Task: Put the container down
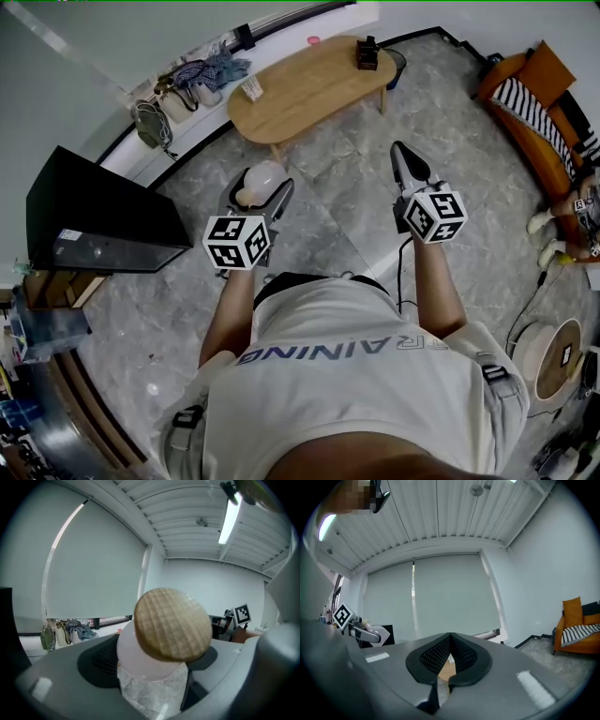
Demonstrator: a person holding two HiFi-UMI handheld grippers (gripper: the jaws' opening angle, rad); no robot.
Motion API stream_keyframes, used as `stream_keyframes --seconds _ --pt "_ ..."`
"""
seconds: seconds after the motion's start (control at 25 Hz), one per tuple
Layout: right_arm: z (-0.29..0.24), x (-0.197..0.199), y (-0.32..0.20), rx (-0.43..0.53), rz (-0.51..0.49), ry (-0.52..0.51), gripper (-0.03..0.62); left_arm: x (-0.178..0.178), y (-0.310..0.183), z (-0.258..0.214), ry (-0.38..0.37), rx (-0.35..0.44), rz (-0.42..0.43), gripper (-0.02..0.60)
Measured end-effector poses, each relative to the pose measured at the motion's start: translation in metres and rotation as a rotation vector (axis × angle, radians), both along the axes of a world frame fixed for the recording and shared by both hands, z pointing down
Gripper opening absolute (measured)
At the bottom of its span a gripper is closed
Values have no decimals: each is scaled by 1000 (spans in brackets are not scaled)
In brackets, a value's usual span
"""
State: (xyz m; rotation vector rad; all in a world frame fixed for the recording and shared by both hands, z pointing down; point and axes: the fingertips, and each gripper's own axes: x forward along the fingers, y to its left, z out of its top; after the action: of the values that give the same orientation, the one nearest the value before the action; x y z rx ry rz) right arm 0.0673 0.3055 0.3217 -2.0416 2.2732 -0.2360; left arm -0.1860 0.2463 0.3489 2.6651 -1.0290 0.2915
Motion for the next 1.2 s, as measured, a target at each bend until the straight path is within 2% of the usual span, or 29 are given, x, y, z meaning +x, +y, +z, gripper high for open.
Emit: stream_keyframes --seconds 0.2,0.6,0.96,1.2 --pt "17 39 6 -36 1 -26 15 32 2 11 -17 -29 -10 396" --pt "43 93 -14 -100 37 -56 15 101 -38 28 -28 -69 65 396" --pt "17 142 -90 -101 92 -5 15 167 -128 16 6 -59 149 396" --pt "14 132 -173 -122 67 12 15 170 -203 13 6 -65 157 396"
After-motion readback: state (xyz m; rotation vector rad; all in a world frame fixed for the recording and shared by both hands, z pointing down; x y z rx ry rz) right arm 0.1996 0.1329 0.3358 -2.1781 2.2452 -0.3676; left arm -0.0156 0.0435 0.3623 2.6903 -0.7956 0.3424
